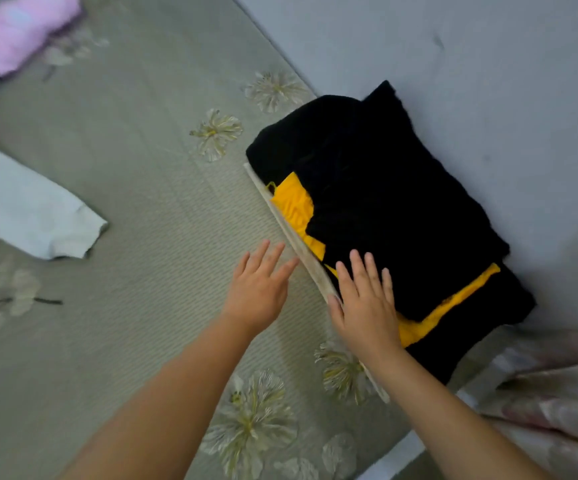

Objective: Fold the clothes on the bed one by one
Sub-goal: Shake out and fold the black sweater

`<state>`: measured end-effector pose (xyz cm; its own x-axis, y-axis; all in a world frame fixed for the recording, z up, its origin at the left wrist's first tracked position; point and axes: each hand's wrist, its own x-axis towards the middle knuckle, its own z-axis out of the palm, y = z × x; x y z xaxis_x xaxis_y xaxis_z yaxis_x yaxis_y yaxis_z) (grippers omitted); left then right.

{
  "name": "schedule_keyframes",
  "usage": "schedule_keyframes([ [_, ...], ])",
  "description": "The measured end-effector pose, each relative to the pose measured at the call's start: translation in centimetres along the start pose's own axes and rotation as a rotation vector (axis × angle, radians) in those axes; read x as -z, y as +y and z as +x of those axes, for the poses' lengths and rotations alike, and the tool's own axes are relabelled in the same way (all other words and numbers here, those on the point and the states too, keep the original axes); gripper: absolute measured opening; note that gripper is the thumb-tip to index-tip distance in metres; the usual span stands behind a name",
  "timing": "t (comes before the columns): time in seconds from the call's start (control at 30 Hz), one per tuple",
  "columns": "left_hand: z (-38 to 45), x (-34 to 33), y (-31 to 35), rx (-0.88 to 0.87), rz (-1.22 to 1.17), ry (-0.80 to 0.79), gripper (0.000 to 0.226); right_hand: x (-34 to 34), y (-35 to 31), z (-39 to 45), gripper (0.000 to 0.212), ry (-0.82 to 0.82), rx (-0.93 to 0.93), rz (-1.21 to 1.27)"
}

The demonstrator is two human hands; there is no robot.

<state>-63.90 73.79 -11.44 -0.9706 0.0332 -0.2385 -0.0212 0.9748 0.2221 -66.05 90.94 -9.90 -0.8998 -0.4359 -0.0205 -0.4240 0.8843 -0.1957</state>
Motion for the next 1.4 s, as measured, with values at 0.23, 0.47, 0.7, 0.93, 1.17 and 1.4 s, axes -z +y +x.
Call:
schedule_keyframes([
  [0.23,-16.6,1.6,-9.4,0.344,-0.075,0.184,0.04,-0.9,-14.9,-2.8,0.047,0.029,0.396,0.084],
  [0.47,-37.2,2.4,-16.8,0.679,-0.033,0.26,0.045,-0.8,-30.9,-11.2,0.047,-0.066,0.578,0.091],
  [0.7,-56.2,3.5,-19.3,0.913,-0.054,0.302,0.054,0.6,-43.7,-21.5,0.047,-0.104,0.746,0.096],
  [0.93,-65.4,3.1,-24.0,1.118,-0.102,0.264,0.052,0.0,-53.9,-24.2,0.054,-0.202,0.854,0.072],
  [1.17,-66.2,1.0,-33.9,1.157,-0.1,0.193,0.055,-5.2,-60.7,-18.5,0.055,-0.228,0.817,-0.074],
  [1.4,-62.5,-4.9,-45.7,1.093,-0.18,0.159,0.059,-13.6,-66.5,-9.8,0.057,-0.282,0.667,-0.169],
])
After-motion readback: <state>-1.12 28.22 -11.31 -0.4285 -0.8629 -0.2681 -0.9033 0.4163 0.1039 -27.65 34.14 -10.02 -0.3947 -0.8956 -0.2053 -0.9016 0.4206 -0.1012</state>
